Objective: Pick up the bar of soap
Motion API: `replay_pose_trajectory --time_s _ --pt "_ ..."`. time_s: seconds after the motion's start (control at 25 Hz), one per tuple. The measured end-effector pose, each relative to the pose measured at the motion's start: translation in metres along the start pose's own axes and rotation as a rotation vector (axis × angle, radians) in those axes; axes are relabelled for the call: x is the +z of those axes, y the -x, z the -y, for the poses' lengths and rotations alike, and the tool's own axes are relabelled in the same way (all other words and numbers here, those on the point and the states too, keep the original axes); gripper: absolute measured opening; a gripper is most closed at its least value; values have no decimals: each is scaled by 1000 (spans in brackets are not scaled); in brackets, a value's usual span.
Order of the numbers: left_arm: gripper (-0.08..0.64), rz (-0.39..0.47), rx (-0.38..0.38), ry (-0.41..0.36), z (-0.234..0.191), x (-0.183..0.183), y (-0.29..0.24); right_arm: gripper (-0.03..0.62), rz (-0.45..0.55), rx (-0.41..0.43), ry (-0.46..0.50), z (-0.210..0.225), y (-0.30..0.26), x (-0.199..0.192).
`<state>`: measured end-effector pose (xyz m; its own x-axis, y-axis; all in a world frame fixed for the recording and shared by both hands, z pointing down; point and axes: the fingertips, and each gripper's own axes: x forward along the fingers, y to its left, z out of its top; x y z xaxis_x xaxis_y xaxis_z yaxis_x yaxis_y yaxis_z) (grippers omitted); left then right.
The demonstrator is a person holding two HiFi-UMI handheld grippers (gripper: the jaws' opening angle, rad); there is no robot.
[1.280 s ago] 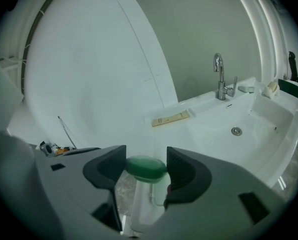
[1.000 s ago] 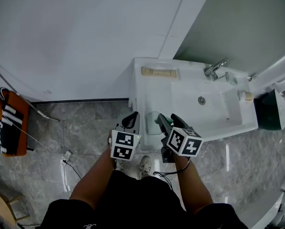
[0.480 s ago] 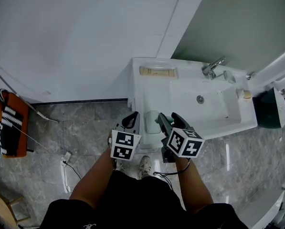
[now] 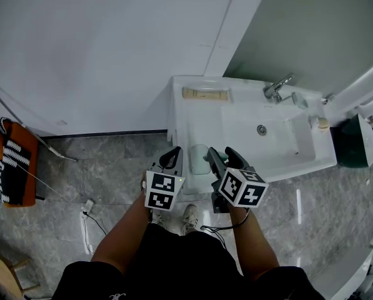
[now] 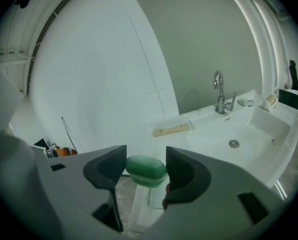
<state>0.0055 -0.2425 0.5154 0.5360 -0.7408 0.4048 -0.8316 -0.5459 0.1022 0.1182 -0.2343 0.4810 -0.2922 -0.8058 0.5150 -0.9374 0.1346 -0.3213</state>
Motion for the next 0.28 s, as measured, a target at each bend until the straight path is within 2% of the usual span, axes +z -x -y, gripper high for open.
replay_pose_trajectory --time_s 0.28 --pt "-2 1 1 0 0 2 3 259 1 2 -3 -3 3 2"
